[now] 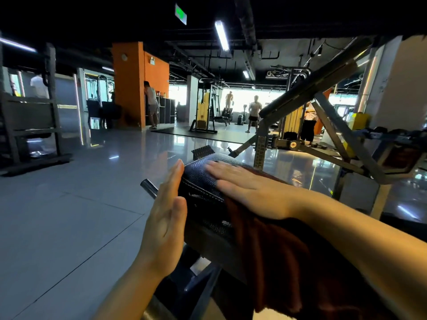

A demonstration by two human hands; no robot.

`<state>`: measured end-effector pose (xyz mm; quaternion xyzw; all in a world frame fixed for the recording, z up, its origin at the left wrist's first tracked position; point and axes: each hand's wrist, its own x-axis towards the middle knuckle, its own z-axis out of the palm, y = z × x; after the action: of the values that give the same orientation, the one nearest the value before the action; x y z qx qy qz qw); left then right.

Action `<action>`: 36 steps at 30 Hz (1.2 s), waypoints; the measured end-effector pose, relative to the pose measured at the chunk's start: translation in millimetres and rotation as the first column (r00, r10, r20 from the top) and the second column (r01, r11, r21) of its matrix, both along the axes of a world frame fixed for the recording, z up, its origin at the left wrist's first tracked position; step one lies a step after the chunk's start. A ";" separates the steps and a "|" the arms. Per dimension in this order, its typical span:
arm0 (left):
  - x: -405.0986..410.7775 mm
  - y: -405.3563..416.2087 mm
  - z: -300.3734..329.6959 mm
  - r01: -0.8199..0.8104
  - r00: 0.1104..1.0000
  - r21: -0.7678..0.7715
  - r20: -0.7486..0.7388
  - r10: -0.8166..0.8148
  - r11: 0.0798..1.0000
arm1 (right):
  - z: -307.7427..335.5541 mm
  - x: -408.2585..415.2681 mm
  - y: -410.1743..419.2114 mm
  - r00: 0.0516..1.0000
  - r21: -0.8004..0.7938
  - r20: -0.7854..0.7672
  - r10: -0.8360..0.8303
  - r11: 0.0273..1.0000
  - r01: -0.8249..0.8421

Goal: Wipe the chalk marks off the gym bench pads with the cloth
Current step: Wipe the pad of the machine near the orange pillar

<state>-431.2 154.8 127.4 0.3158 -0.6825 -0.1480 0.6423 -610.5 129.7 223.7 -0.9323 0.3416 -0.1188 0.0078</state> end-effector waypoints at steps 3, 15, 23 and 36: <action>4.9 1.8 -3.4 -0.065 0.996 0.058 0.056 0.062 0.996 | 14.0 32.5 7.9 0.998 0.150 0.018 -0.058 0.987 0.055; 10.1 9.9 -3.2 -0.279 0.951 0.015 0.141 0.274 0.960 | 6.9 -59.9 30.6 0.888 0.088 0.218 -0.405 0.914 0.396; 4.9 -0.2 75.5 -0.419 0.827 -0.201 0.318 0.464 0.885 | 19.1 -46.6 1.0 0.766 0.212 0.304 -0.566 0.824 0.525; -64.2 51.0 56.3 -0.084 0.711 -0.436 0.604 0.361 0.896 | 23.4 -96.8 37.3 0.545 0.530 0.576 -0.609 0.786 0.318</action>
<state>-495.5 205.8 183.7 0.2996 -0.8381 0.1897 0.4145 -707.3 167.0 247.1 -0.6607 0.5639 -0.4076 0.2816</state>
